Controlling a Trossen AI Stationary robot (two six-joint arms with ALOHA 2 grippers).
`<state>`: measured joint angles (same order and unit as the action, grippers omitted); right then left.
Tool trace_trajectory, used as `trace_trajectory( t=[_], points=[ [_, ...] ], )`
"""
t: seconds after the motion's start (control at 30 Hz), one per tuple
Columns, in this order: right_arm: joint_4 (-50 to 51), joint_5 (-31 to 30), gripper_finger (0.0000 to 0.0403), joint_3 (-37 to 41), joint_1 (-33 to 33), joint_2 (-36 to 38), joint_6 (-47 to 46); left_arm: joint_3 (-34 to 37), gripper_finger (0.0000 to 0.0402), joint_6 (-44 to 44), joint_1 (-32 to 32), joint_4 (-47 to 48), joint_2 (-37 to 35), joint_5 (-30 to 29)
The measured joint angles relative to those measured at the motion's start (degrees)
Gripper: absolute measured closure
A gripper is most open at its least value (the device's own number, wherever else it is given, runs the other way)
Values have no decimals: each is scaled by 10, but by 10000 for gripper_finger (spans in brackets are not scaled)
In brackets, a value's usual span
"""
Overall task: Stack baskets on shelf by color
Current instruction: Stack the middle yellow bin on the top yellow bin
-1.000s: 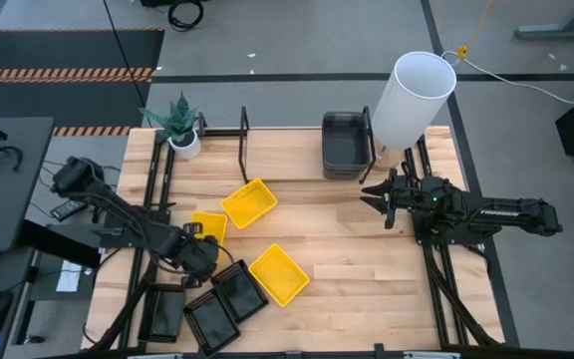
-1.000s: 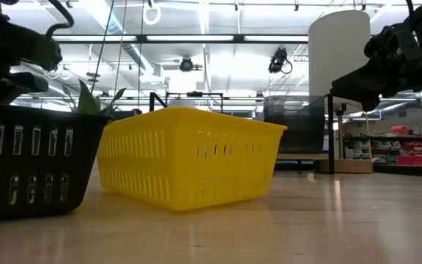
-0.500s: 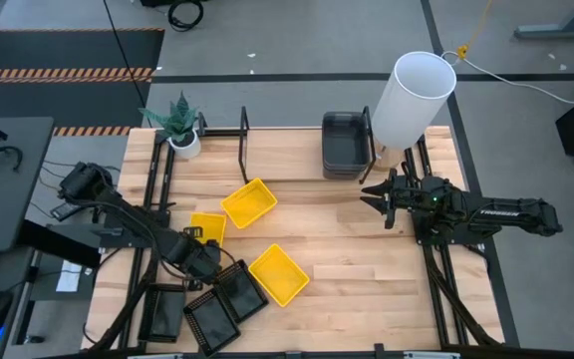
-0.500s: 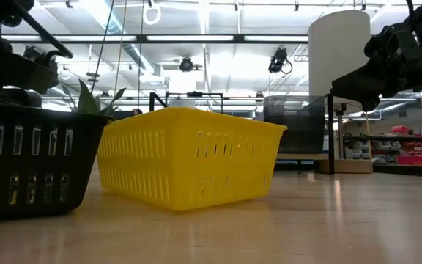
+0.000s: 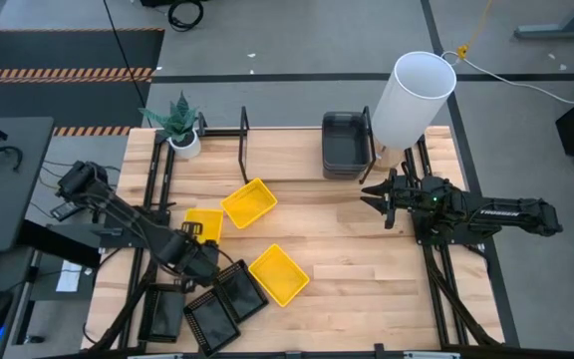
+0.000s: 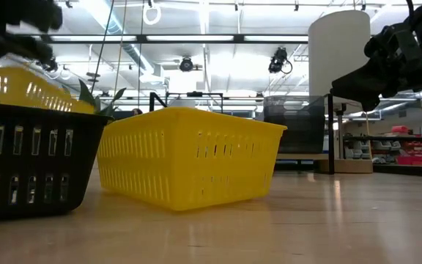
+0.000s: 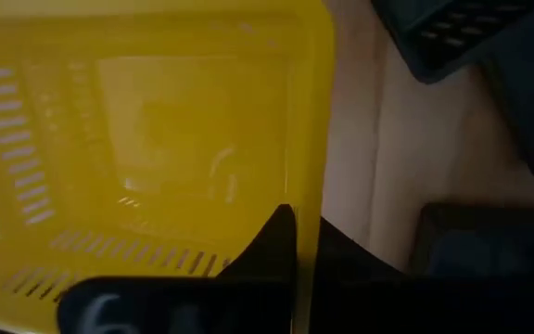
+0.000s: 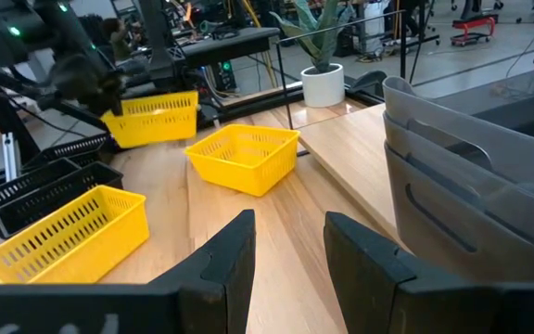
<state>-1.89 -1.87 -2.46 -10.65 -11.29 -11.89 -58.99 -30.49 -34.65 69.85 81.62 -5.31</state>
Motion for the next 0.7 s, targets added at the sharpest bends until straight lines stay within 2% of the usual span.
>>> trace_trajectory(
  t=[0.17,0.27,0.37,0.53,0.7],
  points=[
    [0,0,267,0,0,0,0,-37,399,105,1,7,0,-59],
    [0,0,267,0,0,0,0,-41,400,182,4,7,0,-91],
    [0,0,267,0,0,0,0,-35,400,268,16,8,0,-147],
    [0,0,267,0,0,0,0,-9,398,423,69,-25,0,-259],
    [0,0,267,0,0,0,0,29,399,542,148,-82,0,-272]
  ],
)
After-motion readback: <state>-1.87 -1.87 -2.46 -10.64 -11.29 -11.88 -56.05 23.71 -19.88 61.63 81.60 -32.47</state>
